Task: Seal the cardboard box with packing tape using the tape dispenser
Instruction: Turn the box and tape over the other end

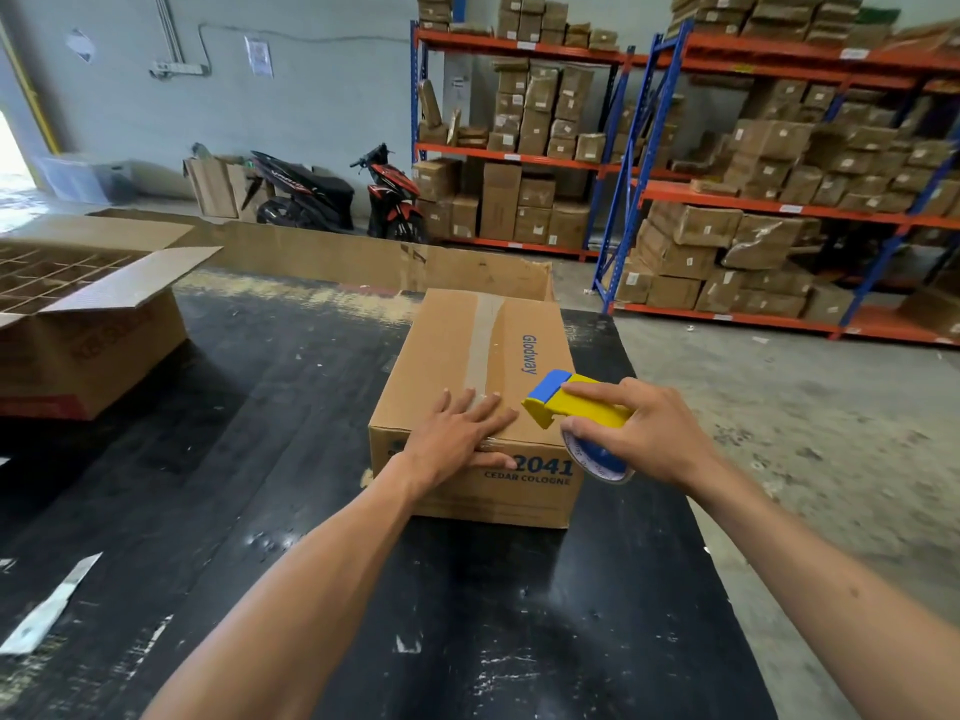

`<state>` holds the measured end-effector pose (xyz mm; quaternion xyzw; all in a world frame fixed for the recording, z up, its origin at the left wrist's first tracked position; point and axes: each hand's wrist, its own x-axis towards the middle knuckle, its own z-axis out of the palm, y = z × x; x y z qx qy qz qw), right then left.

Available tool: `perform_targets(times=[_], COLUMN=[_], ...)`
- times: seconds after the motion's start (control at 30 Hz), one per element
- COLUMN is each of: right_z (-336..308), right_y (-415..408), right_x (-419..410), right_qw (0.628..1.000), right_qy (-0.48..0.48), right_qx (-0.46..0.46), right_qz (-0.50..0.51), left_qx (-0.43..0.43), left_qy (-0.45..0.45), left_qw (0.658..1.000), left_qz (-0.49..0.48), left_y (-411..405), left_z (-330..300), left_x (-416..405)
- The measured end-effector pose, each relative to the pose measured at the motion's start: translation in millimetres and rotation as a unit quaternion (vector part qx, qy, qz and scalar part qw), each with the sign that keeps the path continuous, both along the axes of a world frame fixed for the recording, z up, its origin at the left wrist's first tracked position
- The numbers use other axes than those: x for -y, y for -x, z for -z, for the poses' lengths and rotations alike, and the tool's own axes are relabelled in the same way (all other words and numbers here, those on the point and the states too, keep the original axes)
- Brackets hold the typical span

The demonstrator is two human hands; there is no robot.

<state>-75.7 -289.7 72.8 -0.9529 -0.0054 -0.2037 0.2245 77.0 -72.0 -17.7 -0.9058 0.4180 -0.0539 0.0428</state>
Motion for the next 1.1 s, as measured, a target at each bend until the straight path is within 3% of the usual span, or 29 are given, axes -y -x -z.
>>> perform_targets(times=[0.2, 0.3, 0.37, 0.43, 0.5, 0.53, 0.57, 0.67, 0.8, 0.97, 1.03, 1.1], right_z=[1.6, 3.3, 3.2, 0.7, -3.7, -5.9, -7.6, -6.6, 2.2, 14.5, 16.9, 17.3], right_y=[-3.5, -4.1, -3.7, -4.3, -5.1, -5.8, -6.3, -8.3, -9.3, -5.0, -4.2, -4.3], right_x=[-6.0, -2.1, 1.7, 4.0, 3.5, 2.5, 1.0, -3.2, -3.6, -8.4, -14.7, -19.5], right_qw=[0.999, 0.996, 0.992, 0.989, 0.987, 0.986, 0.984, 0.981, 0.976, 0.976, 0.973, 0.972], right_qy=[-0.017, -0.046, -0.055, -0.03, -0.006, 0.0, 0.005, 0.024, 0.06, 0.07, 0.063, 0.065], right_qx=[-0.011, -0.025, -0.027, -0.022, -0.017, -0.011, -0.005, 0.011, 0.012, 0.035, 0.07, 0.082], right_qz=[-0.031, -0.072, -0.112, -0.141, -0.16, -0.169, -0.176, -0.195, -0.207, -0.205, -0.209, -0.21], left_qx=[-0.023, -0.163, -0.311, -0.423, -0.547, -0.598, -0.633, -0.66, -0.646, -0.663, -0.658, -0.647], left_qy=[0.02, 0.147, 0.325, 0.479, 0.546, 0.547, 0.537, 0.539, 0.572, 0.599, 0.6, 0.598], left_qw=[0.999, 0.975, 0.893, 0.763, 0.614, 0.561, 0.531, 0.499, 0.486, 0.411, 0.407, 0.426], left_qz=[0.027, 0.027, -0.023, -0.101, -0.16, -0.17, -0.171, -0.157, -0.139, -0.181, -0.203, -0.206], left_y=[-2.7, -4.4, 4.9, 19.7, 31.6, 37.9, 41.1, 51.0, 57.9, 59.9, 58.3, 56.0], left_z=[-1.7, -8.0, -26.0, -50.1, -69.6, -77.7, -81.9, -89.3, -86.6, -73.9, -70.9, -69.2], left_x=[-3.2, -9.2, -12.7, -15.1, -18.7, -22.2, -25.6, -31.1, -31.6, -35.9, -34.3, -33.9])
